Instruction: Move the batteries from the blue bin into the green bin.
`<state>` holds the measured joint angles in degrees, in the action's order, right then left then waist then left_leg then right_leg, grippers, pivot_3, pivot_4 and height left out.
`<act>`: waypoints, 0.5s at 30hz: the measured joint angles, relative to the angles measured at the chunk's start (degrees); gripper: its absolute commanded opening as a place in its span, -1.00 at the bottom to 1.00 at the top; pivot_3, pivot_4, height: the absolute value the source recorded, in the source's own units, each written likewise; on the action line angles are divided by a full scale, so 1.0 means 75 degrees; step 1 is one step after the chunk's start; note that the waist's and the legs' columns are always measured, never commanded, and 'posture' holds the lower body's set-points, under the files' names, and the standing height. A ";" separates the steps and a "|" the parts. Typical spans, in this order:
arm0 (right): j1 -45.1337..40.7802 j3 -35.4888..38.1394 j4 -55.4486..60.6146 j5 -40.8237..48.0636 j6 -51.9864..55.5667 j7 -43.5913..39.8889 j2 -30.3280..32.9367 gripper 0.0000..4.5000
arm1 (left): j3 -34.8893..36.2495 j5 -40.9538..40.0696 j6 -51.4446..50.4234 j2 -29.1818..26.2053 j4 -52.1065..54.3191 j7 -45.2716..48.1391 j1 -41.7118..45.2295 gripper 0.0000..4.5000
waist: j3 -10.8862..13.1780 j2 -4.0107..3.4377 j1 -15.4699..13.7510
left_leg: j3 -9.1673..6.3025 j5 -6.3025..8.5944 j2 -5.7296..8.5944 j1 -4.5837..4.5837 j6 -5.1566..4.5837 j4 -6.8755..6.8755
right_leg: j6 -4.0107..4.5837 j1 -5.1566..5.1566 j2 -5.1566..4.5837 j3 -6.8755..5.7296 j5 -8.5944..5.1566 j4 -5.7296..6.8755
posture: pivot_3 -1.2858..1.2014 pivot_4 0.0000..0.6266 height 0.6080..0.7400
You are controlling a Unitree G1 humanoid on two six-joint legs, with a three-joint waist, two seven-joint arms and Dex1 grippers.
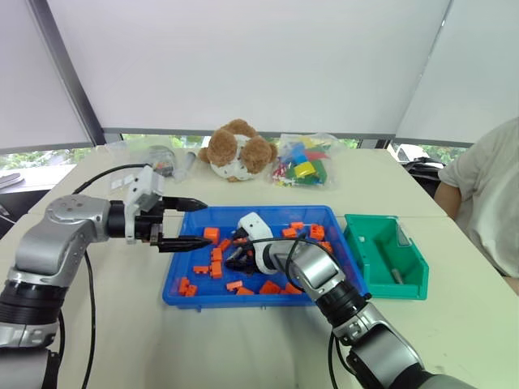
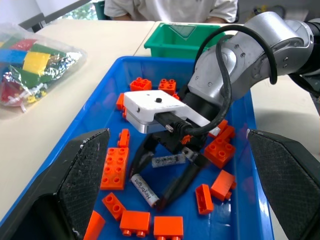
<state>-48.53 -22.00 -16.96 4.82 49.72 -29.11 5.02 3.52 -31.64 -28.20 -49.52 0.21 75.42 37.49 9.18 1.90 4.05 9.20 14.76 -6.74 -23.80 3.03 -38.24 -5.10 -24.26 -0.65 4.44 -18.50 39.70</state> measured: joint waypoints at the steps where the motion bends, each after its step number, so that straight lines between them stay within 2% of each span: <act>1: 0.0000 -0.0009 0.0000 -0.0020 -0.0006 -0.0018 0.0006 -0.04 | 0.0000 -0.0001 0.0000 0.0001 0.0004 -0.0017 0.0000 1.00 | 0.0000 0.0000 0.0001 | 0.0000 0.0000 0.0000 0.0000 0.0000 0.0000 | 0.0000 0.0000 0.0000 0.0000 0.0000 0.0000 | 0.03 -0.52 0.92; 5: -0.0003 0.0002 0.0021 -0.0030 0.0018 -0.0087 0.0030 -0.04 | 0.0000 -0.0001 0.0000 0.0002 0.0005 -0.0054 0.0000 1.00 | 0.0000 0.0000 0.0000 | 0.0000 0.0000 0.0000 0.0000 0.0000 0.0000 | 0.0000 0.0000 0.0000 0.0000 0.0000 0.0000 | 0.03 -0.52 0.92; 9: 0.0025 0.0125 0.0632 0.0032 0.0702 -0.0119 0.0366 -0.04 | 0.0000 -0.0011 0.0000 0.0007 0.0024 -0.0072 0.0001 1.00 | 0.0001 -0.0002 -0.0027 | -0.0002 0.0000 0.0000 -0.0008 0.0000 0.0000 | 0.0000 -0.0005 -0.0001 -0.0001 0.0000 -0.0001 | 0.03 -0.52 0.92; 11: 0.0052 0.0576 0.1417 0.0226 0.1317 -0.0133 0.0737 -0.04 | 0.0000 -0.0014 -0.0002 0.0007 0.0047 -0.0070 0.0001 1.00 | 0.0003 -0.0004 -0.0046 | -0.0005 0.0000 0.0000 -0.0035 0.0000 -0.0005 | 0.0000 -0.0024 -0.0003 -0.0003 0.0000 -0.0001 | 0.03 -0.52 0.92; 15: -0.0103 0.2095 0.3328 0.0753 0.2562 -0.0153 0.1773 -0.04 | -0.0005 -0.0017 -0.0004 0.0038 0.0071 -0.0055 -0.0006 1.00 | 0.0003 -0.0004 -0.0056 | -0.0010 0.0000 0.0000 -0.0046 0.0000 0.0000 | 0.0000 -0.0034 -0.0003 -0.0007 0.0000 -0.0005 | 0.03 -0.52 0.92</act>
<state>-49.30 -6.29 8.00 10.47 68.94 -30.26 18.32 3.48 -31.76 -28.23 -49.23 0.74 75.01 37.45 9.20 1.87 3.63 9.13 14.76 -6.74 -24.15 3.03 -38.24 -5.10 -24.51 -0.67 4.38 -18.50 39.67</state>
